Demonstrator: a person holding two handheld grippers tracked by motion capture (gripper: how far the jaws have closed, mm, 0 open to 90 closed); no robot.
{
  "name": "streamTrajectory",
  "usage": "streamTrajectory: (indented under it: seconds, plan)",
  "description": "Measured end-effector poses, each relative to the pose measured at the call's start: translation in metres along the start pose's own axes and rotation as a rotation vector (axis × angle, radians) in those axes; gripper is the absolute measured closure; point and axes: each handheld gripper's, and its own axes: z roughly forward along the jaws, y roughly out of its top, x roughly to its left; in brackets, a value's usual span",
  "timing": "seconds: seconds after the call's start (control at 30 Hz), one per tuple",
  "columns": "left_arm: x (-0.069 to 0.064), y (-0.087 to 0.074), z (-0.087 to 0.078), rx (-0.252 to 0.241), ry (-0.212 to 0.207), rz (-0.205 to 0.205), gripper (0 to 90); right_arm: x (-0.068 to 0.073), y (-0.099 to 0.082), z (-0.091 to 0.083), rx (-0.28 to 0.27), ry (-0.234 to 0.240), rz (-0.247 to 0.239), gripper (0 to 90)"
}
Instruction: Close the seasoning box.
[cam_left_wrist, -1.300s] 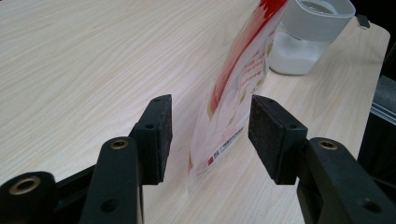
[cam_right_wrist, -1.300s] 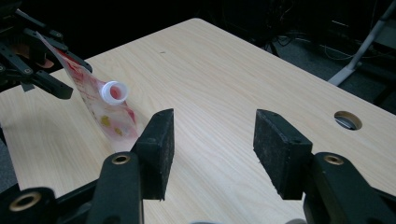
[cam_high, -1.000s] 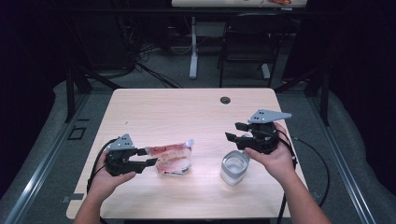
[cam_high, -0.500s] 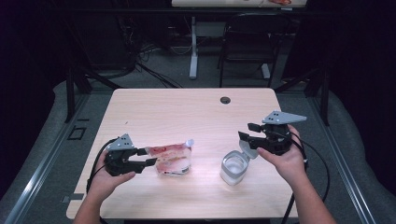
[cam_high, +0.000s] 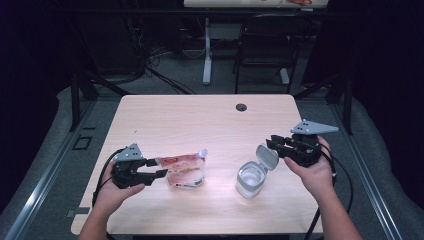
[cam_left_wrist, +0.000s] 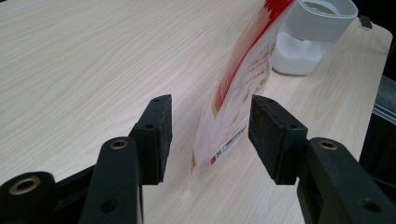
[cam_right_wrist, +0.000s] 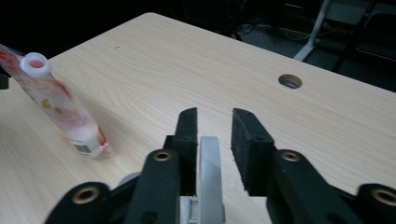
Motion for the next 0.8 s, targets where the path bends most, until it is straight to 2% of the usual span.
streamTrajectory:
  seconds: [0.13,0.2,0.37,0.47,0.8]
  plan:
    - [0.000,0.000,0.000,-0.006,0.001,-0.005,50.1,-0.003,-0.002,0.000,-0.001,-0.017,0.006,87.0]
    - [0.000,-0.001,0.000,-0.007,0.001,-0.006,50.1,-0.006,-0.003,-0.001,-0.001,-0.030,0.006,90.0]
    - [0.000,-0.001,0.000,-0.006,0.002,-0.007,50.1,-0.015,-0.011,0.003,0.010,-0.058,0.041,90.0]
    - [0.000,-0.001,0.000,-0.004,0.003,-0.010,50.0,-0.018,-0.016,0.004,0.025,-0.073,0.047,90.0]
    - [0.000,-0.001,0.000,-0.002,0.006,-0.005,50.0,-0.024,-0.028,0.007,0.036,-0.072,0.087,90.0]
